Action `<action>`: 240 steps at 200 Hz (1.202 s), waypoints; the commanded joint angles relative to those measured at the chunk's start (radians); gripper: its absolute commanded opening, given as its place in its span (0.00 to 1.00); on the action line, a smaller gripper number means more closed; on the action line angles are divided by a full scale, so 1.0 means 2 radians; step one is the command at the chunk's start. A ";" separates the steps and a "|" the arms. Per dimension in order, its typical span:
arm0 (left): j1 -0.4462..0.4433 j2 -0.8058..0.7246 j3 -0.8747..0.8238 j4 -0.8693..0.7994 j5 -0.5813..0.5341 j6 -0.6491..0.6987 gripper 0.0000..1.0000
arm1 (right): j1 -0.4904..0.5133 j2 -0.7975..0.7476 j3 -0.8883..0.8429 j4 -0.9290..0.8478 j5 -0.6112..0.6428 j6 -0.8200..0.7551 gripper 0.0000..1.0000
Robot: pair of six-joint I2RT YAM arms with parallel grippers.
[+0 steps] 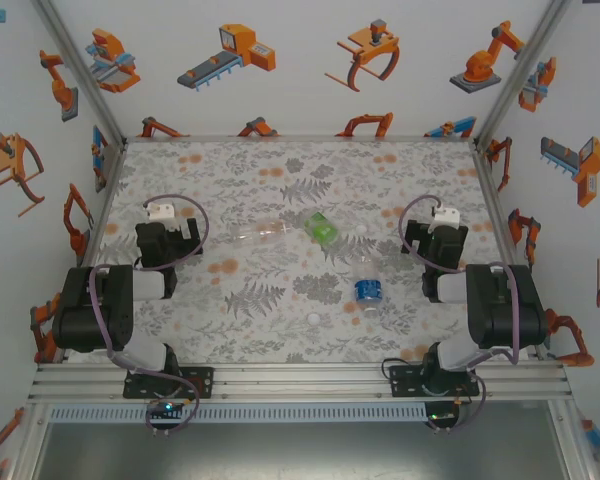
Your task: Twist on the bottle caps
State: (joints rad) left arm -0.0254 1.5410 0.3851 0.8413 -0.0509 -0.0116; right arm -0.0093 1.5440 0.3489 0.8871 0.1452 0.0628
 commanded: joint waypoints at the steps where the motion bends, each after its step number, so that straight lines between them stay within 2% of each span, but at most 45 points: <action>1: 0.001 0.000 0.010 0.000 0.010 -0.005 0.97 | -0.003 -0.002 0.011 0.006 -0.014 0.001 0.99; 114: 0.003 -0.002 0.010 0.001 0.012 -0.007 0.97 | -0.003 -0.002 0.013 0.001 -0.013 0.001 0.99; 134: -0.003 -0.029 0.025 -0.050 0.014 0.003 0.97 | 0.003 -0.030 0.011 -0.016 -0.015 -0.008 0.99; 153: -0.013 -0.072 0.045 -0.126 -0.009 0.003 0.97 | 0.012 -0.076 0.029 -0.088 0.007 -0.012 0.99; 188: -0.037 -0.137 0.097 -0.266 -0.068 -0.031 0.97 | 0.033 -0.140 0.086 -0.266 0.009 -0.008 0.99; 214: -0.046 -0.182 0.155 -0.389 -0.059 -0.075 0.97 | 0.063 -0.184 0.131 -0.412 -0.006 0.026 0.96; 240: -0.046 -0.211 0.244 -0.541 -0.015 -0.114 0.97 | 0.106 -0.205 0.194 -0.578 -0.020 0.088 0.89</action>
State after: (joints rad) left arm -0.1127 1.1744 0.7322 0.1097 -0.1368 -0.1349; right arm 0.1398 1.1698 0.6334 0.1387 0.1333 0.1093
